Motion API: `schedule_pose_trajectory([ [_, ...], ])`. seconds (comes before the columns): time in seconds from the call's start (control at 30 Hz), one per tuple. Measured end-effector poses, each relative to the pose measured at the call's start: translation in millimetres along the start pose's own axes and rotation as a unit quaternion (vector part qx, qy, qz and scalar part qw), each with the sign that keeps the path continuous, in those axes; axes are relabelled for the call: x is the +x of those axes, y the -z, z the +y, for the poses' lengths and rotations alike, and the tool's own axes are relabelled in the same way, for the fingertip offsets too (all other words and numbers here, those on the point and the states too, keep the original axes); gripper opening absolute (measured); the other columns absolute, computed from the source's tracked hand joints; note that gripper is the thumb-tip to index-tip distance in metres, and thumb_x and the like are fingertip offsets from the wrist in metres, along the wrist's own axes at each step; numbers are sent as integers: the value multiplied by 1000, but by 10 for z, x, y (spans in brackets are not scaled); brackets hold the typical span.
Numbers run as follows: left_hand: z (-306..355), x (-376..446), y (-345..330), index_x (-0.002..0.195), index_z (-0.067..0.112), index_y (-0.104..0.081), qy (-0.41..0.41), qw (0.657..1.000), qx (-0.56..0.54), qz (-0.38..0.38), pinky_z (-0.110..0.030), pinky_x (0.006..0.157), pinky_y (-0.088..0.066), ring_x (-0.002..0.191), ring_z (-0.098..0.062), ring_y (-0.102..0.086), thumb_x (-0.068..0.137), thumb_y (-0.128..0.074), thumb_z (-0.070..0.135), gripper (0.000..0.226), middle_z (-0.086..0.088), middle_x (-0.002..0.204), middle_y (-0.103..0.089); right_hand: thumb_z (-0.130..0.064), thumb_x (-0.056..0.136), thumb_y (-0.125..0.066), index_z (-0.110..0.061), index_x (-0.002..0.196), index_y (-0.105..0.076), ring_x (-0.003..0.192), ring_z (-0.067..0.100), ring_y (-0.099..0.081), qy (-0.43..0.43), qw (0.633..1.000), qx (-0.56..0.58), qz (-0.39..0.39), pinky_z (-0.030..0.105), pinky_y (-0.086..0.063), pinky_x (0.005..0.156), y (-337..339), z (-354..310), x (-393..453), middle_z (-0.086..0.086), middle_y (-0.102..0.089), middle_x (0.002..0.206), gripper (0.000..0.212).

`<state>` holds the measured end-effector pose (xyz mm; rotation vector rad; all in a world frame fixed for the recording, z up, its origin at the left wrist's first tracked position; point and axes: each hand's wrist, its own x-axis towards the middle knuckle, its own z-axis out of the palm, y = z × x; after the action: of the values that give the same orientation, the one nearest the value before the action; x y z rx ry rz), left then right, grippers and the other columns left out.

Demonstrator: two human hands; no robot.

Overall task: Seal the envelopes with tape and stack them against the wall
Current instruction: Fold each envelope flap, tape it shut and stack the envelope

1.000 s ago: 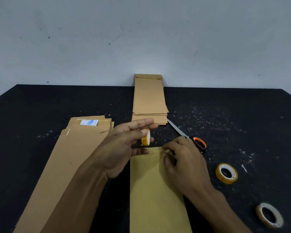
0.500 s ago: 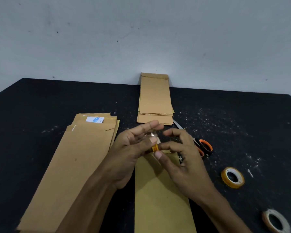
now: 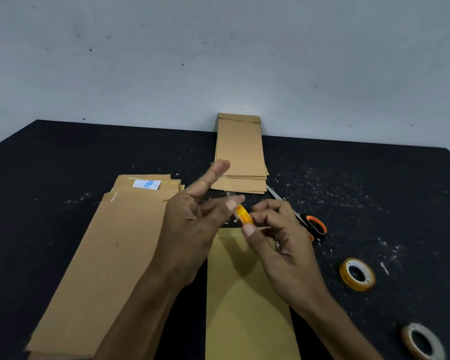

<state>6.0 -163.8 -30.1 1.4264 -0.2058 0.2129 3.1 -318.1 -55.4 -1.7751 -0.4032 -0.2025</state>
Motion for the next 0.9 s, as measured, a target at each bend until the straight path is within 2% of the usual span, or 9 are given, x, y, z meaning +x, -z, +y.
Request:
schedule_pose_trajectory([
  [0.1, -1, -31, -38, 145, 27, -43, -26, 999, 37, 5, -31, 90, -58, 104, -15, -72, 88, -64, -8, 70, 29, 133, -58, -44, 90, -59, -24, 91, -73, 112, 20, -56, 12, 1000, -6, -3, 24, -50, 86, -10, 4, -9, -7, -54, 111, 24],
  [0.23, 15, -54, -39, 135, 37, -45, -27, 997, 77, 6, -33, 93, -57, 95, -17, -74, 86, -69, -5, 69, 36, 95, -69, -45, 91, -59, -21, 85, -72, 110, 20, -56, 7, 1000, -13, -1, 21, -49, 85, -33, 9, -17, -4, -54, 111, 28],
  [0.27, 22, -57, -38, 134, 38, -47, -26, 997, 77, 13, -34, 93, -56, 94, -17, -75, 85, -70, -4, 69, 34, 98, -70, -46, 91, -59, -21, 84, -72, 110, 19, -56, 5, 1000, -15, -1, 20, -48, 85, -34, 12, -18, -4, -54, 111, 29],
  [0.37, 16, -45, -35, 131, 33, -52, -29, 997, 54, 47, -38, 91, -58, 93, -16, -75, 79, -75, -5, 68, 17, 133, -62, -47, 89, -59, -24, 82, -71, 108, 18, -57, 5, 1000, -11, 6, 19, -48, 82, -50, 2, -23, -5, -54, 109, 27],
  [0.4, 13, -40, -37, 130, 33, -54, -31, 997, 46, 58, -41, 90, -59, 93, -17, -75, 77, -77, -4, 68, 15, 136, -60, -47, 89, -59, -25, 81, -71, 107, 18, -57, 5, 1000, -11, 10, 19, -48, 82, -62, -5, -27, -5, -54, 108, 27],
  [0.53, 9, -36, -16, 125, 34, -58, -38, 995, 25, 89, -48, 92, -57, 102, -24, -73, 70, -80, 9, 64, 16, 131, -64, -52, 88, -58, -32, 79, -69, 106, 16, -58, 0, 999, -25, 21, 22, -49, 83, -109, -46, -41, -11, -56, 103, 24],
  [0.7, -9, -42, 7, 140, 14, -50, -48, 994, 9, 95, -33, 83, -60, 92, -20, -75, 76, -73, -15, 74, 11, 137, -61, -57, 88, -60, -19, 70, -70, 98, 13, -60, -29, 998, -35, 38, 17, -48, 76, -101, -55, -64, -4, -60, 96, 43],
  [0.8, 4, -41, -14, 146, 13, -43, -39, 996, 12, 75, -34, 81, -61, 99, -17, -73, 75, -72, -19, 84, 13, 143, -55, -57, 86, -58, -24, 73, -72, 99, 15, -61, -9, 998, -44, 37, 21, -50, 78, -72, -38, -72, -4, -60, 98, 38],
  [0.9, 9, -34, -42, 151, 13, -36, -33, 998, 18, 56, -37, 79, -61, 105, -15, -71, 74, -72, -20, 91, 14, 148, -49, -53, 89, -58, -28, 79, -74, 101, 16, -60, 0, 998, -54, 24, 17, -48, 78, -59, -21, -74, -3, -58, 103, 32],
])
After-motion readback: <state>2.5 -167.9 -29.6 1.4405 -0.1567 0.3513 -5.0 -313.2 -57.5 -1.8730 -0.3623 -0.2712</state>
